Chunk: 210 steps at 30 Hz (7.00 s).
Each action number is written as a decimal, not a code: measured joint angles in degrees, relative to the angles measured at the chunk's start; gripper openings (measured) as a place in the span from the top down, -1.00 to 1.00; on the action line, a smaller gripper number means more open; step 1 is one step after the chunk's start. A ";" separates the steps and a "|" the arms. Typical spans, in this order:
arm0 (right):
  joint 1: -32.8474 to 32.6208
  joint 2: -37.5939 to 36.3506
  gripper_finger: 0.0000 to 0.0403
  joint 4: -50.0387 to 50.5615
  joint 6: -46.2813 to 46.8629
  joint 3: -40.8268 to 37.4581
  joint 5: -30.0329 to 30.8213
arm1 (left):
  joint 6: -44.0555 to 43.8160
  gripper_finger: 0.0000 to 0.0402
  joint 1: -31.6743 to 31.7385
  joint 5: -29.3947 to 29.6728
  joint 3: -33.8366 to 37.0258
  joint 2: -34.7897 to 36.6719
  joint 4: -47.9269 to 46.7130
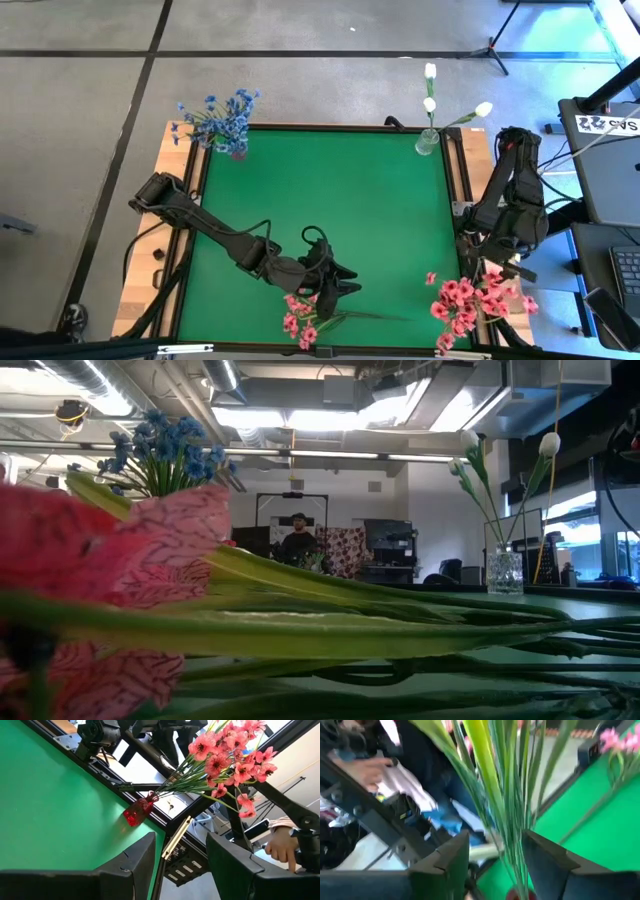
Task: Sort flowers into vase by color
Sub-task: Put the pink flowers into the red vase
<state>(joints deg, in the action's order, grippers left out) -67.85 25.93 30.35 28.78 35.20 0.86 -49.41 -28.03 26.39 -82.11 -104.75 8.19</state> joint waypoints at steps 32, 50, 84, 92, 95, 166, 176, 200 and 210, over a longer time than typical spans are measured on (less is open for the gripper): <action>0.00 0.00 0.05 28.06 5.47 26.73 49.13 | -22.64 0.16 1.03 5.90 -0.04 -0.08 7.28; 0.00 0.02 0.05 24.02 5.24 26.80 62.62 | -49.60 0.16 -5.41 19.01 -12.89 -15.09 -4.90; 0.00 0.02 0.05 23.78 4.82 26.78 58.49 | -49.48 0.16 14.83 -10.20 -15.55 -16.91 -50.45; -0.01 0.06 0.05 24.61 9.00 26.78 53.52 | -70.93 0.16 6.82 -5.87 -15.56 -16.15 -49.32; -0.02 0.07 0.05 26.10 9.00 26.78 54.61 | -79.39 0.16 3.66 -3.27 -15.56 -16.19 -53.88; 0.00 11.04 -0.45 21.99 8.34 32.53 70.39 | 17.00 0.99 25.14 -14.74 -44.78 -18.67 -0.90; 4.55 21.63 -0.32 17.79 11.44 32.53 70.25 | 17.05 0.99 22.70 -13.90 -44.74 -22.93 3.99; 24.39 25.73 0.37 2.71 3.92 32.55 42.42 | 25.79 0.98 19.56 -13.46 -44.74 -19.69 -2.91; 24.39 25.68 0.91 2.60 2.62 32.55 42.97 | 26.05 0.93 19.39 -14.03 -44.72 -19.32 -3.66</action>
<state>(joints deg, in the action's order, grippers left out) -43.46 51.62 32.95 31.40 67.75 43.84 -23.35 -8.64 12.36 -126.82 -124.07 4.52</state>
